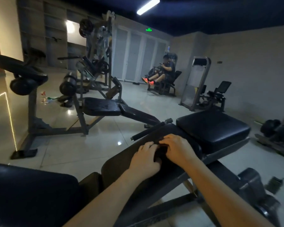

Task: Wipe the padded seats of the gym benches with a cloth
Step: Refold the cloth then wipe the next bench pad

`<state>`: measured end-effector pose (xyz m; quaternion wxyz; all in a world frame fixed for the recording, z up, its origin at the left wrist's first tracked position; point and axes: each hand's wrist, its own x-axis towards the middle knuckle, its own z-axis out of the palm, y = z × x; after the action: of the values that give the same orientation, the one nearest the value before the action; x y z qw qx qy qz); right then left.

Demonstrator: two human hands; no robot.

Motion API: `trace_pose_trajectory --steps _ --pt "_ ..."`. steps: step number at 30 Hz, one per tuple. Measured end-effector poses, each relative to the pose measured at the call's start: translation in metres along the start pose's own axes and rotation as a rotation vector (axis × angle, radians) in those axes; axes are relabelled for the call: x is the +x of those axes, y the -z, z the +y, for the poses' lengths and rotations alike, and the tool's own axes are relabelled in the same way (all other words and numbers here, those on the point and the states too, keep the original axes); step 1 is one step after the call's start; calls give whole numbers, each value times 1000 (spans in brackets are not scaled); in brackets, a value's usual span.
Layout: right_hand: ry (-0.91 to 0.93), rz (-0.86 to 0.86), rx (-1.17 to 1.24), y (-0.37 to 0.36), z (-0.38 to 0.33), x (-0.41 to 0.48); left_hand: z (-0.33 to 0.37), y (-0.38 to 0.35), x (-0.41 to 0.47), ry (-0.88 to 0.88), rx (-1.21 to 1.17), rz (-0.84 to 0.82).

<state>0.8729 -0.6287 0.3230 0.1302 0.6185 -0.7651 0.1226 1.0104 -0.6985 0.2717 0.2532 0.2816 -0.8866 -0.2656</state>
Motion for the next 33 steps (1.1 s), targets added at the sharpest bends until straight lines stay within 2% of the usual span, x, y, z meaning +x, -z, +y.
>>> trace_pose_trajectory --steps 3,8,18,22,26,33 --pt "-20 -2 79 27 -7 7 24 34 15 2 2 64" --pt "-48 -17 146 95 -10 13 68 94 28 -23 76 62" --pt "-133 -21 188 320 4 31 233 243 67 -52 46 -24" --pt "-270 34 242 408 14 31 300 297 78 -26 64 -108" --pt "-364 44 252 477 23 26 352 333 80 11 74 -175" --pt "-397 35 312 555 53 14 391 359 91 56 6 -138"
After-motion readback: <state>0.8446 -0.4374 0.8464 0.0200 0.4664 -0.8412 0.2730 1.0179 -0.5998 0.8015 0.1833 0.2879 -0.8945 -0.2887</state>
